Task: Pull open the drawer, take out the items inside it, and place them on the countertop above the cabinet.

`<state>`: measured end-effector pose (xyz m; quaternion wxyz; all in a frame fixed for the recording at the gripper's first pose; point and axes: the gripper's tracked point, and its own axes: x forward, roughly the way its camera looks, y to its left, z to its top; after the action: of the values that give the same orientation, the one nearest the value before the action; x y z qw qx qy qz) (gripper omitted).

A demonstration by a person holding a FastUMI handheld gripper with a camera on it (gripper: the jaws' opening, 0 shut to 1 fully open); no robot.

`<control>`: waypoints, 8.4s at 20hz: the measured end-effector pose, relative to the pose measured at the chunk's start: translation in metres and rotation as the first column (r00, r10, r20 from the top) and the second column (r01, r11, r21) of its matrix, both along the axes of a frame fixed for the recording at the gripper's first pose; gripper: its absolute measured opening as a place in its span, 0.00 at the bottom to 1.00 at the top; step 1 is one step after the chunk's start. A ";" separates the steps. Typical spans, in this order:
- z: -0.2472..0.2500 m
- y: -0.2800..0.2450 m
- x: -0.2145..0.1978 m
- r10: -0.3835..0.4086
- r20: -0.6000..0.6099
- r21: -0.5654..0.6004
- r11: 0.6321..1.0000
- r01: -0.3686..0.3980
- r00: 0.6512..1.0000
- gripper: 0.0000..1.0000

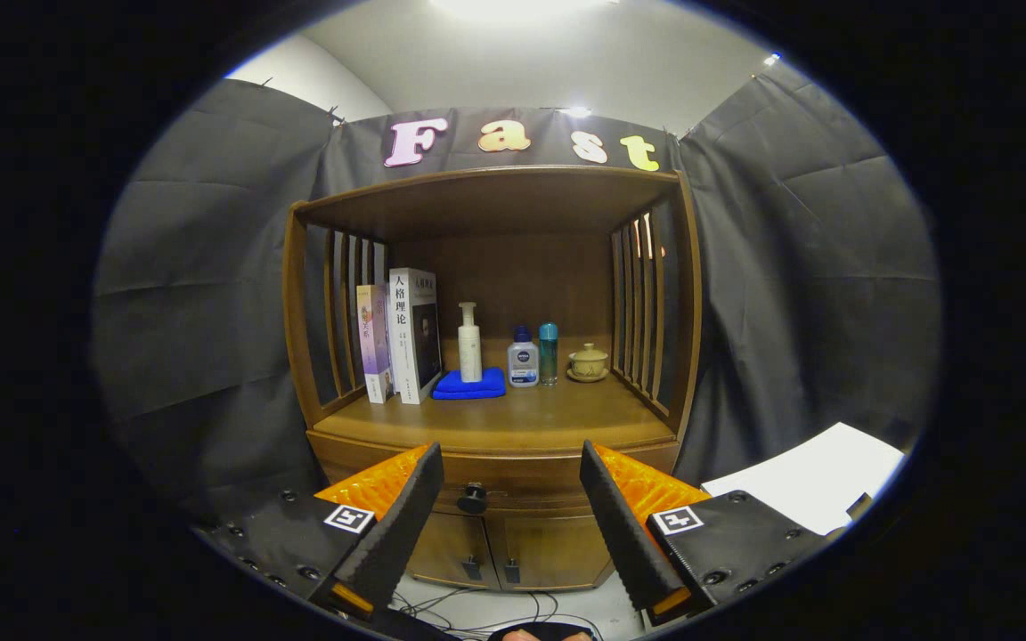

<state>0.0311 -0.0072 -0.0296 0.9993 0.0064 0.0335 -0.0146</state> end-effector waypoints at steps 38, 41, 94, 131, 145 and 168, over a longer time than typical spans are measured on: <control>-0.185 0.061 0.163 -0.006 -0.200 -0.001 1.000 0.005 0.980 0.68; -0.191 0.062 0.171 -0.024 -0.201 -0.037 0.999 0.016 0.979 0.57; -0.188 0.057 -0.026 0.125 -0.278 0.041 0.992 -0.118 0.953 0.72; -0.160 0.033 0.109 0.207 -0.828 0.005 0.932 -0.363 0.522 0.97; -0.223 0.026 0.127 0.095 -0.920 -0.037 0.945 -0.326 0.381 0.88; -0.206 0.040 0.118 0.228 -0.858 0.034 0.920 -0.391 0.460 0.26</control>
<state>0.1488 0.0330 -0.2360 0.8366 -0.0916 0.5148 0.1635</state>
